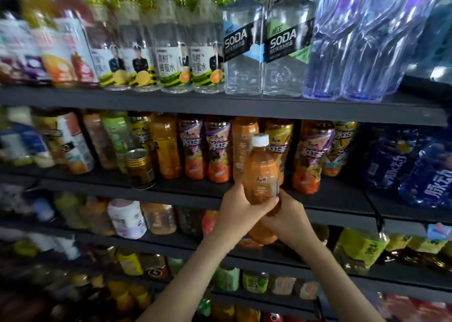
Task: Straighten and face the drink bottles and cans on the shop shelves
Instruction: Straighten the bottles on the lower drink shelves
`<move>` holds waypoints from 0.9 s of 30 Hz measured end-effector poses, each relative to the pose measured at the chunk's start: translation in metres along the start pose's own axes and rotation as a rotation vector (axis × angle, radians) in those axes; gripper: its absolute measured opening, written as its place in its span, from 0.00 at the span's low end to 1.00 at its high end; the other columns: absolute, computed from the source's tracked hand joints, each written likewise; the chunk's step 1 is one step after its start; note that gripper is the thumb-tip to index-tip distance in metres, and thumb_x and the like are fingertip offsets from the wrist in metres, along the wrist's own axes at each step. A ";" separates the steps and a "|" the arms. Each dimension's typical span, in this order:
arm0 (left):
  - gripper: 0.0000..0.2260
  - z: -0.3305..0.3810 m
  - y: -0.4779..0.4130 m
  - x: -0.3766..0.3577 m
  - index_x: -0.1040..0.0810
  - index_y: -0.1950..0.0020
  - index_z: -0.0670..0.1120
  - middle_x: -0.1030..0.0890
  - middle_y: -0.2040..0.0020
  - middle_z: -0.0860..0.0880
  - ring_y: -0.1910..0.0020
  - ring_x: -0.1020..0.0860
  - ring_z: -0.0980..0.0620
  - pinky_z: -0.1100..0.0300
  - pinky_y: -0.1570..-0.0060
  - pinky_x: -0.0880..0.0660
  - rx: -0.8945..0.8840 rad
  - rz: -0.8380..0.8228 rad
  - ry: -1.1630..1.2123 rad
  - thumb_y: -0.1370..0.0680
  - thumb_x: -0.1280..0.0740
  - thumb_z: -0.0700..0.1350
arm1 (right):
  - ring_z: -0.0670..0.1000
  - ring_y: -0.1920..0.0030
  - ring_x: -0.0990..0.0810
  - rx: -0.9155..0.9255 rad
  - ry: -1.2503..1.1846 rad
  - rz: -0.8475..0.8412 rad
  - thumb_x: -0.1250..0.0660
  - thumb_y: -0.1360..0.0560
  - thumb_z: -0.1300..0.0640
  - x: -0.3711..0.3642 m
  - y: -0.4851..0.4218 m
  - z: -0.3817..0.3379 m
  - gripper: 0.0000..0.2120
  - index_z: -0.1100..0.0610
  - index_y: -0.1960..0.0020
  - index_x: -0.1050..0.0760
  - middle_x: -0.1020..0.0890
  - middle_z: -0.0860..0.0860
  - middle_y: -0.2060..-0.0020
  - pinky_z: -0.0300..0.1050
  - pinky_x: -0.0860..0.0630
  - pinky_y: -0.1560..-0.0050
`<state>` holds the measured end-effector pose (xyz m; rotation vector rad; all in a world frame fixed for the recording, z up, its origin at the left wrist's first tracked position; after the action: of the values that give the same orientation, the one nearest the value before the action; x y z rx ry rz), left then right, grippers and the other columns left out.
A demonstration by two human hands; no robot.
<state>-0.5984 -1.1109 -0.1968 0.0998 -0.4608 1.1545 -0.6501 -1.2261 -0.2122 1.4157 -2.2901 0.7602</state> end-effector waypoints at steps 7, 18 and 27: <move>0.16 -0.036 0.004 0.078 0.26 0.47 0.52 0.23 0.58 0.60 0.62 0.26 0.68 0.79 0.66 0.31 0.013 0.120 -0.044 0.30 0.25 0.52 | 0.37 0.59 0.22 0.046 -0.043 -0.202 0.27 0.30 0.52 -0.069 -0.011 -0.037 0.11 0.48 0.50 0.26 0.21 0.39 0.59 0.28 0.28 0.63; 0.12 -0.079 -0.027 0.183 0.22 0.53 0.51 0.18 0.58 0.55 0.59 0.22 0.62 0.69 0.64 0.30 -0.005 0.048 -0.018 0.31 0.25 0.54 | 0.40 0.53 0.22 -0.173 -0.296 0.341 0.33 0.23 0.53 -0.119 -0.034 -0.049 0.12 0.53 0.41 0.26 0.20 0.44 0.54 0.34 0.28 0.56; 0.11 -0.082 -0.031 0.174 0.22 0.56 0.50 0.19 0.61 0.55 0.62 0.23 0.61 0.67 0.64 0.28 -0.008 -0.064 -0.007 0.31 0.26 0.55 | 0.47 0.50 0.23 -0.253 -0.226 0.451 0.34 0.23 0.53 -0.123 -0.022 -0.057 0.13 0.53 0.39 0.27 0.21 0.47 0.51 0.41 0.29 0.51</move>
<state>-0.4901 -0.9486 -0.1966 0.1106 -0.4652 1.0894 -0.5747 -1.1121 -0.2279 0.9219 -2.8102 0.4159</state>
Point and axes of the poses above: each hand's wrist, its own y-axis away from the middle knuckle, its own x-axis out of the back of the hand, z = x × y, the point moved 5 cm from there along -y, towards the middle knuckle
